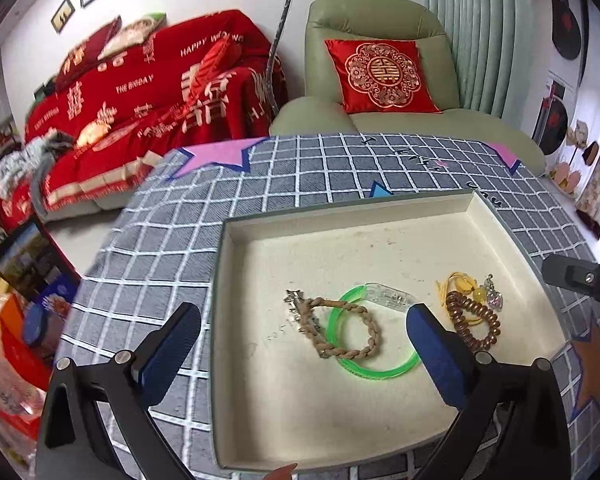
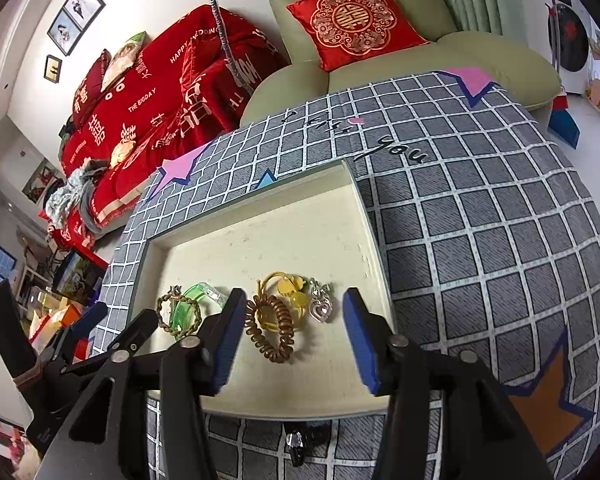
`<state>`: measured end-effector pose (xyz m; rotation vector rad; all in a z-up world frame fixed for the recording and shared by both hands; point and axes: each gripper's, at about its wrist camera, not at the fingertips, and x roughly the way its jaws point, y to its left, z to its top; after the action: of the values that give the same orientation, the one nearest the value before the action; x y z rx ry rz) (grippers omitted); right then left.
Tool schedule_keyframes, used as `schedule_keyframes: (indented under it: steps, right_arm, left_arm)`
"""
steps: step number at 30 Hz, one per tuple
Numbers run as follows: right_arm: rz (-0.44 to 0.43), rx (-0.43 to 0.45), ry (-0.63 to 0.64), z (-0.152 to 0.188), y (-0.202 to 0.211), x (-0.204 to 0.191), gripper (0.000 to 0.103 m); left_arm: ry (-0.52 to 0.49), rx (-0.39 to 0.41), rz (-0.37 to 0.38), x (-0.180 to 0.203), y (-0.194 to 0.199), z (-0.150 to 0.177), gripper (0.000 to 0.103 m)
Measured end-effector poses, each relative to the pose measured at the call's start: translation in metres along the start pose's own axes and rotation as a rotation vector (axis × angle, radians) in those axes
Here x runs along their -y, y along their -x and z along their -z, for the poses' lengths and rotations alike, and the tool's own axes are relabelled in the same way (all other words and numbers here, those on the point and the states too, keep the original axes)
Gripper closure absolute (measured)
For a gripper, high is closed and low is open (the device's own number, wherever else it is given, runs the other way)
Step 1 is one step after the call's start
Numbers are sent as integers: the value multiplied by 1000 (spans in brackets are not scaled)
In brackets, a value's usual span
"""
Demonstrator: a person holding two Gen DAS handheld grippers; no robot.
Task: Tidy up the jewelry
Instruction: 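Lift both tools and move them back toward the beaded bracelet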
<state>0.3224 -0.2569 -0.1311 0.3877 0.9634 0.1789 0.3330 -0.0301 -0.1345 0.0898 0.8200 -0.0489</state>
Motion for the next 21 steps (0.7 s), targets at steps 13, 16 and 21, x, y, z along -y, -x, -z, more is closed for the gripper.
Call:
schedule_keyframes:
  steps: [13,16,21]
  right_arm:
    - [-7,-7,23,32,32,-3,25]
    - [0,-12,29,45,41,-2,25]
    - [18,-31,38,66,51,2,25]
  left_arm:
    - [3,-58,63,-14,60,42,0]
    - [-41,-95,105,-11,74,63,0]
    - [-42,-161,159,-11,91,99,0]
